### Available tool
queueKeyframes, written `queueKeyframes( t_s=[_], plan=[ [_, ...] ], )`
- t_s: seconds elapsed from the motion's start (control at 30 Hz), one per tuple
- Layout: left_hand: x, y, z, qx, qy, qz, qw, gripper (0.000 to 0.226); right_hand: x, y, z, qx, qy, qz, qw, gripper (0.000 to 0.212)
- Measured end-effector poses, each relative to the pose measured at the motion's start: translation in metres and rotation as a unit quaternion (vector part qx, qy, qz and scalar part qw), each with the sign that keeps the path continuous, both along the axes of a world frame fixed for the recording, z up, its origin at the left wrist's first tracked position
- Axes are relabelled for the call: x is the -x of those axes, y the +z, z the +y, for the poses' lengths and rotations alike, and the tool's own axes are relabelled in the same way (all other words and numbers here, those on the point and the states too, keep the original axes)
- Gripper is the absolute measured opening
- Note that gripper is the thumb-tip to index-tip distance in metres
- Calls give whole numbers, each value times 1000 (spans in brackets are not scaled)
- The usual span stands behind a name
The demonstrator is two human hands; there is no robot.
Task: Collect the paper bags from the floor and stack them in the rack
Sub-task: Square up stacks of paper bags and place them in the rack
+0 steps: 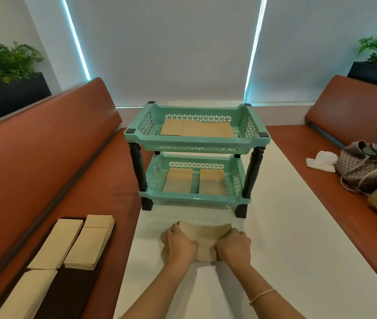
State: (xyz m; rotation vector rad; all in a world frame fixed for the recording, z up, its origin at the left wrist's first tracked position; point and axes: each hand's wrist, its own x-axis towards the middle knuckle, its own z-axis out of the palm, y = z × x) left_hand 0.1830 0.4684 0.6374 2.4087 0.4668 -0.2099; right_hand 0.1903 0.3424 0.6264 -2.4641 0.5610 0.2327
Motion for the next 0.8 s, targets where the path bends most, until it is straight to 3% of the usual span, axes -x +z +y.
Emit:
queueKeyframes(
  t_s=[0.5,0.7,0.8],
  plan=[
    [17,-5,-4,-154,-69,-156,973,65,8,-1,3,-1,-10,-26,1000,38],
    [19,-3,-6,-121,-68,-150,979,61,9,0,4,-9,-15,-24,1000,38],
    [19,1,-8,-45,-50,-116,991,62,9,0,3,-22,-18,-22,999,38]
  ],
)
